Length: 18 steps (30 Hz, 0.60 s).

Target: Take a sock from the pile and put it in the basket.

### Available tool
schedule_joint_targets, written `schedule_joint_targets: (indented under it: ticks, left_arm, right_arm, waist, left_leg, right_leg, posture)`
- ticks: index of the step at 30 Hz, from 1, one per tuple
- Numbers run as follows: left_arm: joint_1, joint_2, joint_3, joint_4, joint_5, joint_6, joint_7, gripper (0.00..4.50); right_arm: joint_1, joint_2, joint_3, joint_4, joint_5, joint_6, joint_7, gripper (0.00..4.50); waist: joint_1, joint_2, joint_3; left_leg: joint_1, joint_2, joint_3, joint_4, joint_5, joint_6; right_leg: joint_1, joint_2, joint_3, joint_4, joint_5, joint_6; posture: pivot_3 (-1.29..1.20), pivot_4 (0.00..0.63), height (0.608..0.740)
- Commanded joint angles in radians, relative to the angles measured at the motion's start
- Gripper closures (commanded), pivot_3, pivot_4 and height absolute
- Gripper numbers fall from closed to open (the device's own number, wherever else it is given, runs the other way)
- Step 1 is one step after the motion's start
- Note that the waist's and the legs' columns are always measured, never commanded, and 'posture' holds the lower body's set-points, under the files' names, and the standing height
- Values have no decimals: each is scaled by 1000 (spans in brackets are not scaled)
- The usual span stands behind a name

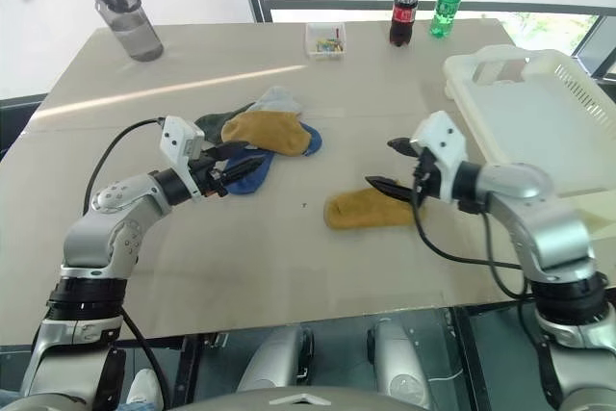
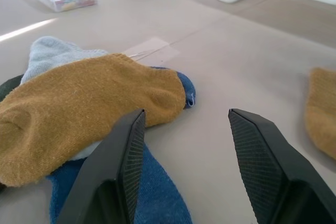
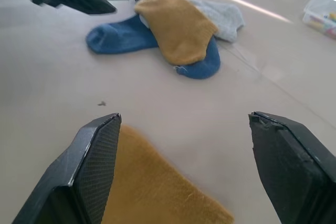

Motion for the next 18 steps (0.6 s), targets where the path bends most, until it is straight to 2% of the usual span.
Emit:
schedule_joint_targets:
  ticks: [1,3,6,11,18]
  left_arm:
    - [1,38,62,-8,-24,-24,-35,1832]
    - [11,46,79,-18,-30,-26,-46,1832]
    - [73,74,156,-96,-88,7,-58,1832]
    - [190,106,258,-218,-175,64,-63,1832]
    - [351,138,386,-353,-248,116,-58,1832]
  right_arm:
    - [-110,89,53,145,-60,-71,-42,531]
    - [-172,147,75,256,-93,-104,-57,531]
    - [-328,284,113,531,-153,-192,-102,531]
    - [-472,436,86,854,-189,-316,-130,531]
    - [-589,552,44,1157,-212,-442,-159,531]
  waist:
    - [-8,0,0]
    - [-9,0,0]
    - [-16,0,1]
    - [-17,0,1]
    - [-18,0,1]
  left_leg:
    - [0,0,0,0,0,0]
    - [-1,0,0,0,0,0]
    - [-2,-1,-1,0,0,0]
    - [-2,0,0,-1,0,0]
    - [-2,0,-3,-2,0,0]
  right_leg:
    - [0,0,0,1,0,0]
    - [-1,0,0,1,0,0]
    - [-3,-1,0,3,0,0]
    - [-6,-2,1,7,0,-1]
    - [-7,-4,2,8,0,-1]
  posture:
    - [0,150,740]
    - [0,150,740]
    - [0,150,740]
    - [0,150,740]
    - [0,150,740]
